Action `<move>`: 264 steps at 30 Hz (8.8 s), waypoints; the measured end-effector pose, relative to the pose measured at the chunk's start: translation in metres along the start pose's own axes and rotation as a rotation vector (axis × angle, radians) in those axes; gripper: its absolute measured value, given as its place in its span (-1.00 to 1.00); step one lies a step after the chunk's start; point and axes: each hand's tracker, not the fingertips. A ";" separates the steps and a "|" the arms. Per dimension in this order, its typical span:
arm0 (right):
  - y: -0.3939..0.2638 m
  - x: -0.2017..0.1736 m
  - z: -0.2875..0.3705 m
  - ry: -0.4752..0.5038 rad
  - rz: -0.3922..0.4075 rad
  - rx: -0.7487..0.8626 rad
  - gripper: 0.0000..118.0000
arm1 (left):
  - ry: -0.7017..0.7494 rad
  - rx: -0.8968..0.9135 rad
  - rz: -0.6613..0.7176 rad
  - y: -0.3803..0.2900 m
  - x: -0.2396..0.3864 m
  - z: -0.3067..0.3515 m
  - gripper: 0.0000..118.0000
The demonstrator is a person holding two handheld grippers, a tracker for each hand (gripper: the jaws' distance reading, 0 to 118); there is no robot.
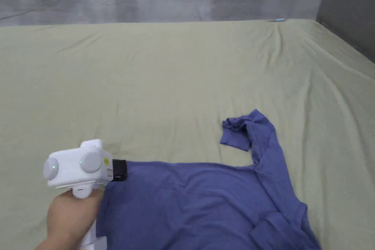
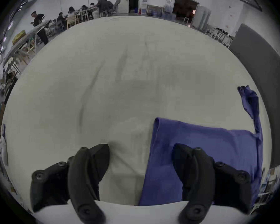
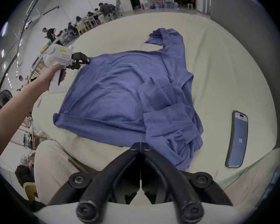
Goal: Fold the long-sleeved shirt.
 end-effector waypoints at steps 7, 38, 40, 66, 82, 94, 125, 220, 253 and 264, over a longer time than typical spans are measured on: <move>0.025 0.004 -0.009 -0.026 0.006 0.014 -1.00 | 0.070 0.006 -0.180 -0.013 0.021 0.008 0.00; 0.201 0.083 -0.056 -0.143 -0.006 0.027 -1.00 | -0.112 0.111 -0.061 0.000 -0.005 0.145 -1.00; 0.204 0.072 -0.025 -0.178 0.085 0.059 -1.00 | -0.119 0.126 -0.059 0.003 -0.009 0.159 -1.00; 0.499 -0.079 0.291 -0.671 0.505 0.706 -1.00 | -0.174 0.676 -0.027 0.323 -0.007 0.430 -1.00; 0.589 -0.100 0.370 -0.788 0.435 1.021 -1.00 | -0.126 0.801 0.001 0.397 0.027 0.460 -1.00; 0.488 -0.006 0.122 -0.520 0.548 0.525 -1.00 | -0.126 0.426 -0.073 0.294 0.005 0.285 -1.00; 0.017 0.027 0.005 -0.109 0.359 0.062 -1.00 | -0.133 0.017 0.008 -0.172 -0.078 0.259 -1.00; 0.278 0.008 -0.008 -0.086 0.222 0.131 -0.99 | -0.197 0.045 -0.094 -0.179 0.004 0.261 -1.00; 0.028 -0.021 0.044 -0.098 -0.019 0.218 -1.00 | -0.202 0.050 -0.046 -0.221 -0.011 0.313 -1.00; 0.045 -0.015 0.021 -0.011 -0.040 0.196 -1.00 | -0.190 0.082 -0.054 -0.160 -0.009 0.278 -0.05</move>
